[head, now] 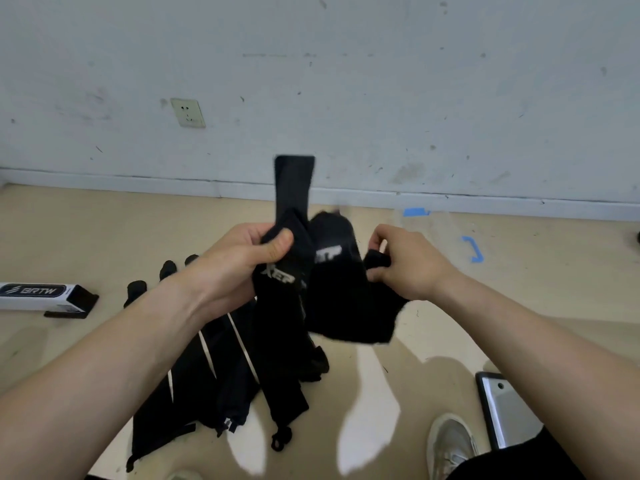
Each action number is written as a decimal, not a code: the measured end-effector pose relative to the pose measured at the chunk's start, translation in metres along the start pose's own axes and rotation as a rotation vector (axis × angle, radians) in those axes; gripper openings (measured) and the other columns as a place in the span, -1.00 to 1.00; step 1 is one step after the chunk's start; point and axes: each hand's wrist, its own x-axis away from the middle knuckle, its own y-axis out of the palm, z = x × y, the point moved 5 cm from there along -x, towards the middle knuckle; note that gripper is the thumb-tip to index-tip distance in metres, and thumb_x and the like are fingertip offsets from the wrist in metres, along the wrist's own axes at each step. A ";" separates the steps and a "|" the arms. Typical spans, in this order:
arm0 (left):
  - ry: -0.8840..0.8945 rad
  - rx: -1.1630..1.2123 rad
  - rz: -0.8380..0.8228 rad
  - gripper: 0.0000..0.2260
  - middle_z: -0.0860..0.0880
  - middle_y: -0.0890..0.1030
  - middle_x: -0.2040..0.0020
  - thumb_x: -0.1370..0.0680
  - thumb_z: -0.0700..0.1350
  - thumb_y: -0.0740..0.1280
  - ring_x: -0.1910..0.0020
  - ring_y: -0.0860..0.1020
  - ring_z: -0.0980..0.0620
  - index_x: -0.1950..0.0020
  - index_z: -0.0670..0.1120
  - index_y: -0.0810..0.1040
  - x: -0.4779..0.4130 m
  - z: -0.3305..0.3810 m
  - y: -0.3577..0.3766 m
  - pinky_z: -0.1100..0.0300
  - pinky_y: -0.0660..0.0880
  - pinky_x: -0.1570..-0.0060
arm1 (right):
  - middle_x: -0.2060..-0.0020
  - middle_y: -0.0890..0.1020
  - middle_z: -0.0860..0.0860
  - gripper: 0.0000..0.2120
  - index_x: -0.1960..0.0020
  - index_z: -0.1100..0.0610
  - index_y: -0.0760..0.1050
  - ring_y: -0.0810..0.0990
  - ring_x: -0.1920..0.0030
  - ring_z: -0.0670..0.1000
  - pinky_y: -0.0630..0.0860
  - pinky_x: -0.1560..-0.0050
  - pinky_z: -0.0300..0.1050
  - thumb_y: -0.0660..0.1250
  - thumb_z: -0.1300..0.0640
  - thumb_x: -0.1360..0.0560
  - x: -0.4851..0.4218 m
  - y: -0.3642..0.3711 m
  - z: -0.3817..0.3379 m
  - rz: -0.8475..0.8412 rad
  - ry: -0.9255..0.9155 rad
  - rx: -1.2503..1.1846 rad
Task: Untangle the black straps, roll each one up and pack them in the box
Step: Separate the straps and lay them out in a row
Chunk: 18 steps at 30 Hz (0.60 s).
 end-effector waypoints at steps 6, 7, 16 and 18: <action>0.057 -0.001 0.075 -0.78 -0.13 0.72 0.20 -0.51 -0.11 0.32 0.26 0.71 -0.02 0.17 -0.12 0.76 0.001 0.012 -0.020 0.18 0.66 0.19 | -0.22 0.61 -0.01 -0.65 -0.33 0.00 0.50 0.57 -0.17 0.00 0.42 -0.13 -0.18 0.37 0.15 -0.56 0.000 0.008 0.018 -0.093 0.061 0.038; 0.042 -0.011 0.068 -0.79 -0.15 0.72 0.18 -0.51 -0.11 0.34 0.23 0.71 -0.04 0.15 -0.13 0.76 0.000 0.008 -0.018 0.16 0.67 0.16 | -0.17 0.64 -0.07 -0.69 -0.27 -0.02 0.56 0.59 -0.13 -0.07 0.41 -0.12 -0.20 0.31 0.21 -0.57 0.001 0.006 0.005 -0.054 -0.003 -0.144; -0.031 -0.059 0.104 -0.67 -0.25 0.72 -0.08 -0.52 -0.03 0.39 -0.01 0.72 -0.15 -0.15 -0.24 0.68 -0.006 -0.015 0.000 0.09 0.63 -0.01 | 0.05 0.72 0.06 -0.68 -0.11 0.19 0.63 0.67 0.06 0.00 0.56 -0.10 0.00 0.29 -0.07 -0.64 0.018 0.010 -0.052 -0.165 -0.112 -0.847; -0.049 -0.050 0.124 -0.68 -0.24 0.72 -0.10 -0.57 -0.04 0.38 -0.05 0.72 -0.16 -0.18 -0.24 0.67 -0.004 -0.014 0.002 0.08 0.62 -0.03 | 0.17 0.71 0.01 -0.83 -0.04 0.17 0.62 0.68 0.17 -0.04 0.57 0.06 -0.10 0.32 0.09 -0.64 0.017 0.009 -0.047 -0.082 -0.123 -0.844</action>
